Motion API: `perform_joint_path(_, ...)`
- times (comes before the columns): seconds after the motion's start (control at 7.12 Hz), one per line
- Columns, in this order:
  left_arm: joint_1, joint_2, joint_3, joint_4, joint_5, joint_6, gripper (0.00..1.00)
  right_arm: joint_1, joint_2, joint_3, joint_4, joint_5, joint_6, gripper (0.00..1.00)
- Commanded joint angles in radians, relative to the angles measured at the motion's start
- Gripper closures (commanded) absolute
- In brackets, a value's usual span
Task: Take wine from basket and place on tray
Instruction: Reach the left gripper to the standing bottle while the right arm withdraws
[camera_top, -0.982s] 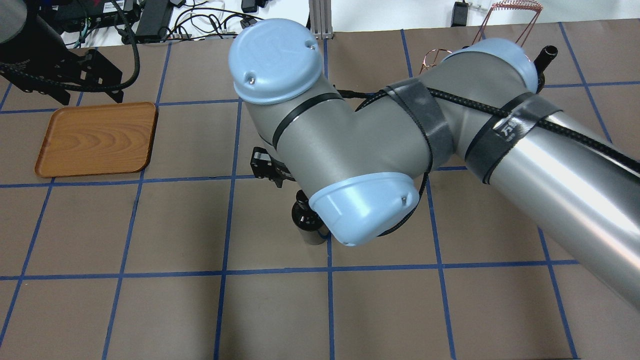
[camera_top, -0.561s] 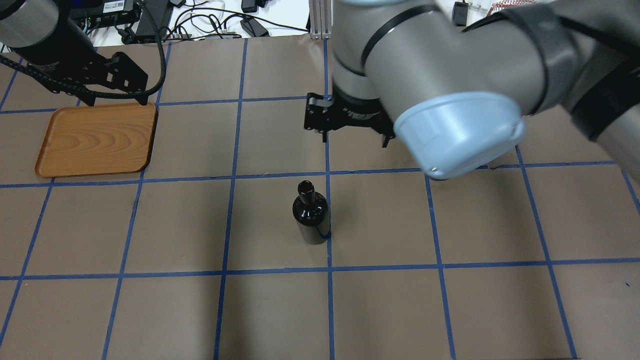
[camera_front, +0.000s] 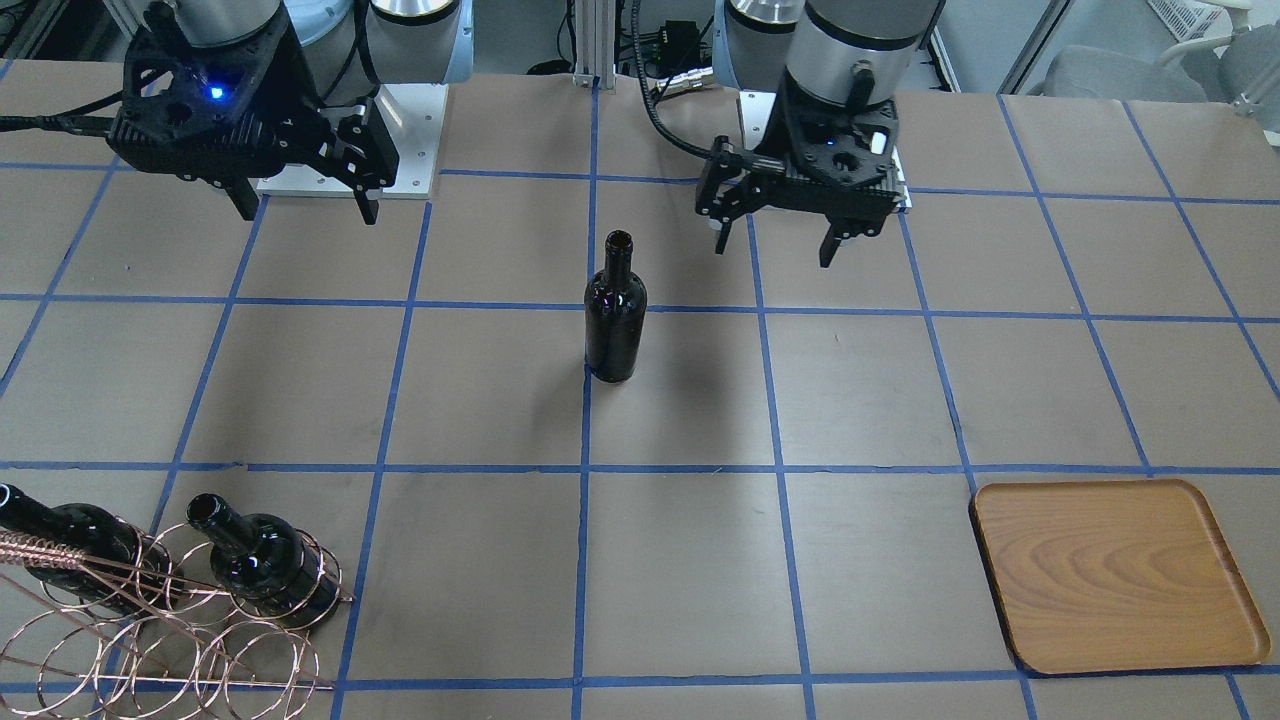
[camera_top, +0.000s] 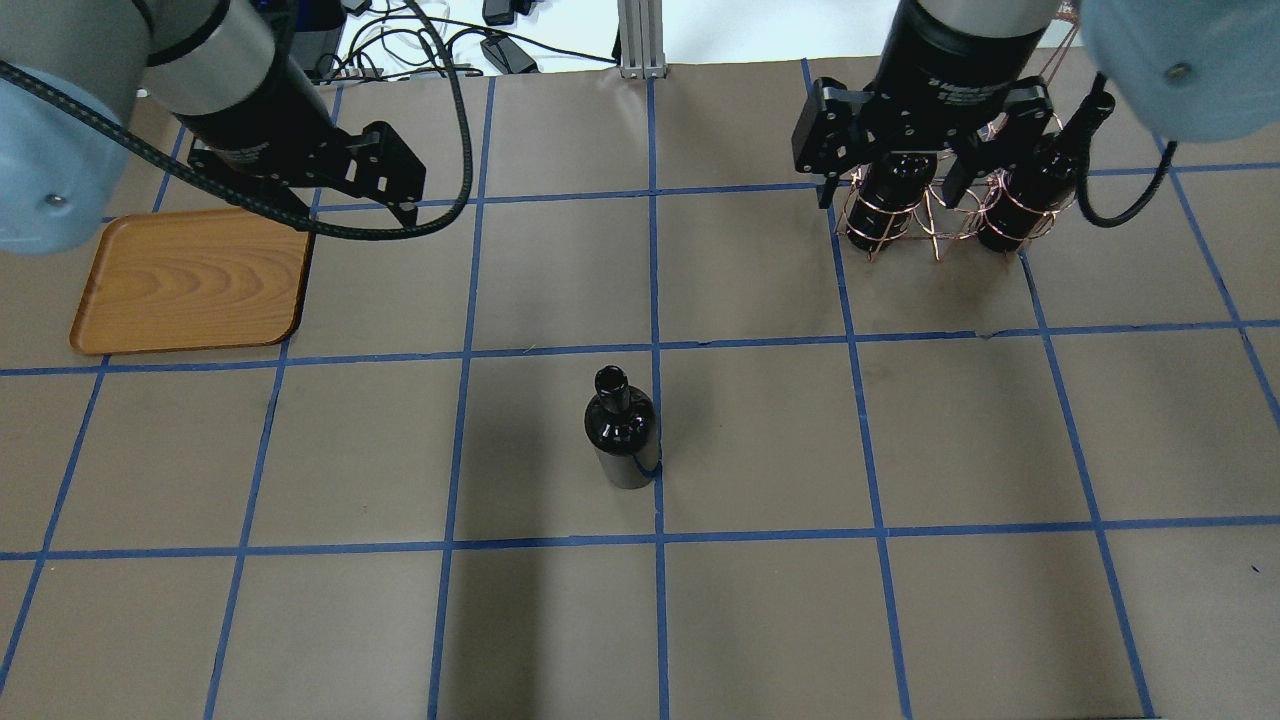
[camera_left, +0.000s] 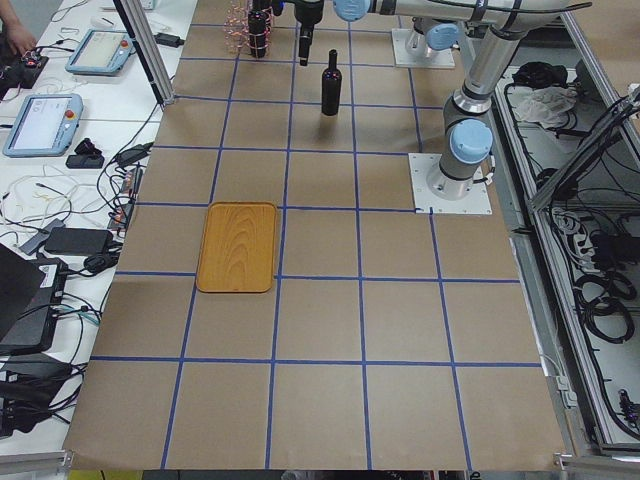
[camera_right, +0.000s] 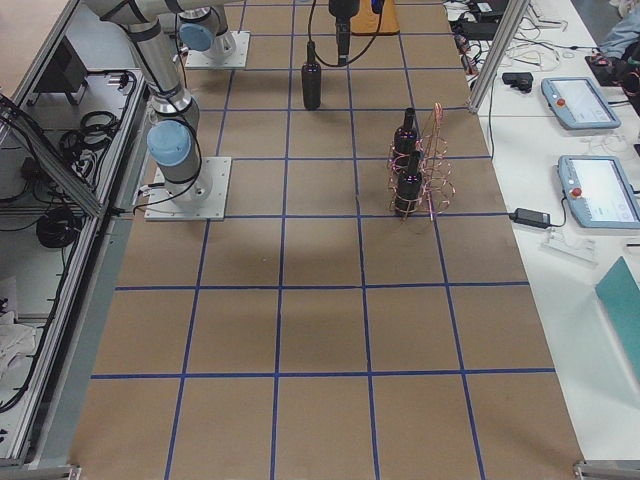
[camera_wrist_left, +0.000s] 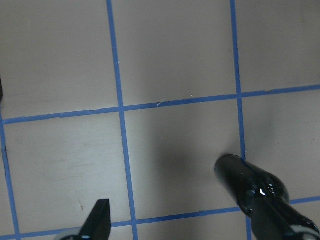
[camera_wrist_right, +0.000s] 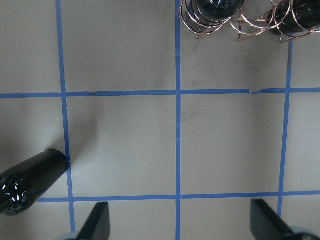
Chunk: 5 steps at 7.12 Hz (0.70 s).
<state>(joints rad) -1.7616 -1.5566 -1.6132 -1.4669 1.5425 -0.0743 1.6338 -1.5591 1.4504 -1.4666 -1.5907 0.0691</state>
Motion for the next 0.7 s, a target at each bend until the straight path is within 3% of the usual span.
perform_joint_path(0.0,-0.128,-0.011,-0.020,0.002,-0.004,-0.144,0.00,-0.002,0.001,0.054,-0.099,-0.006,0.004,0.00)
perform_joint_path(0.28,-0.180,-0.016,-0.066,0.034,-0.008,-0.182,0.00,0.000,-0.002,0.057,-0.090,-0.020,0.003,0.00)
perform_joint_path(0.56,-0.211,-0.055,-0.134,0.152,-0.010,-0.183,0.03,0.006,-0.030,0.096,0.065,-0.011,0.044,0.00)
